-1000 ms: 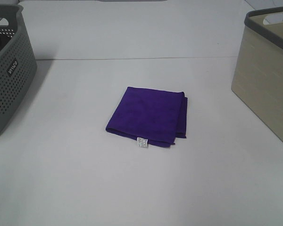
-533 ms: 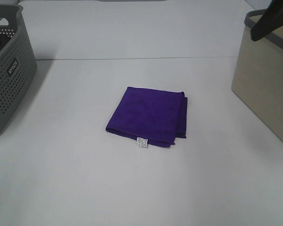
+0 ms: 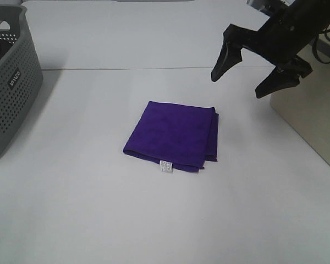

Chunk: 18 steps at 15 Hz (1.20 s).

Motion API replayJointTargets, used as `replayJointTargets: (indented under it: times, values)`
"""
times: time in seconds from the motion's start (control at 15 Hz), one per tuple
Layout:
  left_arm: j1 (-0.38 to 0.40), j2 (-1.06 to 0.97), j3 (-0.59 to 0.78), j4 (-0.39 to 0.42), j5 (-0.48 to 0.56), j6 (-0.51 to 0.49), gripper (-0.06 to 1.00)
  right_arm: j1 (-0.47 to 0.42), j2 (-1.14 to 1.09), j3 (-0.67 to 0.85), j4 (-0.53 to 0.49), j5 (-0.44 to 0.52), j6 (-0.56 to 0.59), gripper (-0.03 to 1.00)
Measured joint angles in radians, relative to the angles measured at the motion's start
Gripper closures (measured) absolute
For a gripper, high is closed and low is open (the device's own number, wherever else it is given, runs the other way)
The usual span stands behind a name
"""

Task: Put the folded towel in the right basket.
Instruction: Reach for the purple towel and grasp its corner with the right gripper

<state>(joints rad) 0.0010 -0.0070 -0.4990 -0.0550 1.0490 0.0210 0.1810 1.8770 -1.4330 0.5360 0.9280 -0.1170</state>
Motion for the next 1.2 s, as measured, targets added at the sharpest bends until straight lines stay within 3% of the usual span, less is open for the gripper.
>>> replayJointTargets:
  times: [0.53, 0.73, 1.2]
  values:
    - [0.0, 0.0, 0.0, 0.0, 0.0, 0.0, -0.05, 0.004, 0.229, -0.01, 0.101, -0.1, -0.05, 0.01]
    - [0.0, 0.0, 0.0, 0.0, 0.0, 0.0, -0.05, 0.02, 0.284, -0.012, 0.102, -0.161, -0.051, 0.02]
    - [0.0, 0.0, 0.0, 0.0, 0.0, 0.0, -0.05, 0.025, 0.323, -0.021, 0.03, -0.176, 0.015, 0.03]
